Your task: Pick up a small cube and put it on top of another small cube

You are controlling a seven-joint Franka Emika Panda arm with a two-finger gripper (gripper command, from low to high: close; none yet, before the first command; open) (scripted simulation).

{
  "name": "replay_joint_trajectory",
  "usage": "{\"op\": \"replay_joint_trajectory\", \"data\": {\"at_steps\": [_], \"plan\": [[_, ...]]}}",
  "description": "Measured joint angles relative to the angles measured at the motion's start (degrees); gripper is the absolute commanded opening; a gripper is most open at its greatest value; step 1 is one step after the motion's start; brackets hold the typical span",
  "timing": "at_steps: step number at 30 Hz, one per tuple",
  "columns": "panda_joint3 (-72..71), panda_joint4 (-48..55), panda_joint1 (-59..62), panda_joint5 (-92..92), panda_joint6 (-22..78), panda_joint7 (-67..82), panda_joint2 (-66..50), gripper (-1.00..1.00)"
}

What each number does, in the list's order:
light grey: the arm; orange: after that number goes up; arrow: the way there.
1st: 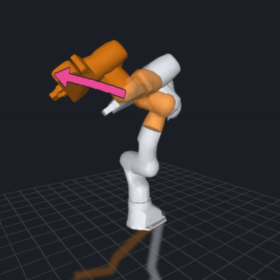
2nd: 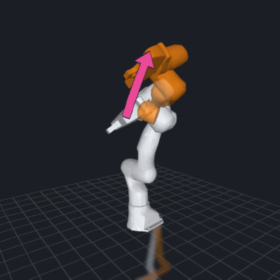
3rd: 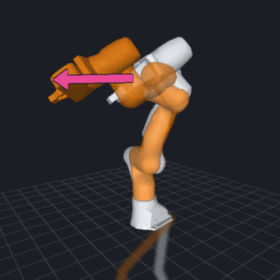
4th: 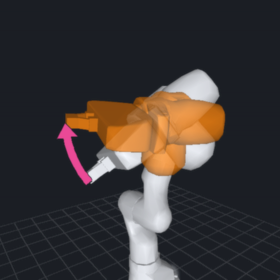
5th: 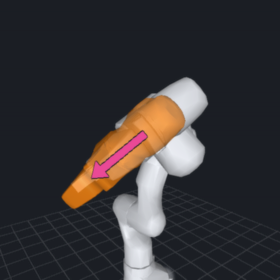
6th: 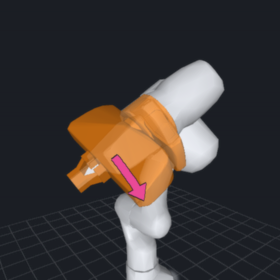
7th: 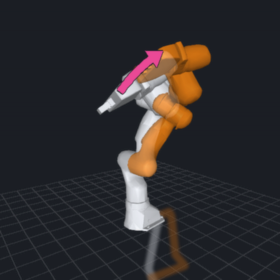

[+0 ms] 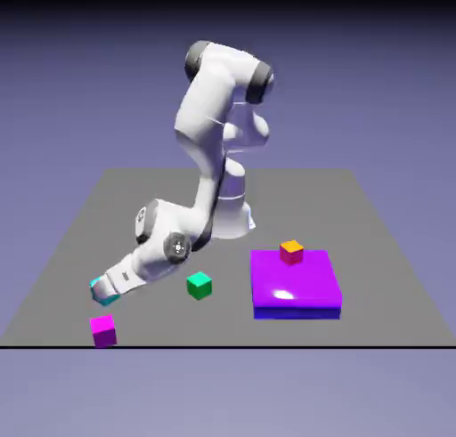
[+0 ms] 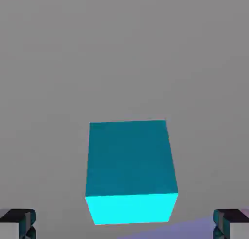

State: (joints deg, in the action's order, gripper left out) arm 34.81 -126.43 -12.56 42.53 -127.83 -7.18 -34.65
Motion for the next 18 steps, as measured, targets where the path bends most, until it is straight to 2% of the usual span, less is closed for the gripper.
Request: {"op": "replay_joint_trajectory", "data": {"at_steps": [3, 4, 6, 10, 18], "plan": [[0.2, 0.5, 3.5, 1.6, -6.6, -2.0, -6.2, 0.00], [0.2, 0.6, 4.2, 2.0, -7.9, -2.5, -7.5, -1.00], [0.2, 0.6, 4.2, 1.9, -7.9, -2.4, -7.5, -1.00], [0.6, 0.3, -0.8, -0.4, -0.4, 0.8, -0.3, -1.00], [13.3, 7.1, -17.4, -5.5, -9.6, 16.7, -6.9, -1.00]]}}
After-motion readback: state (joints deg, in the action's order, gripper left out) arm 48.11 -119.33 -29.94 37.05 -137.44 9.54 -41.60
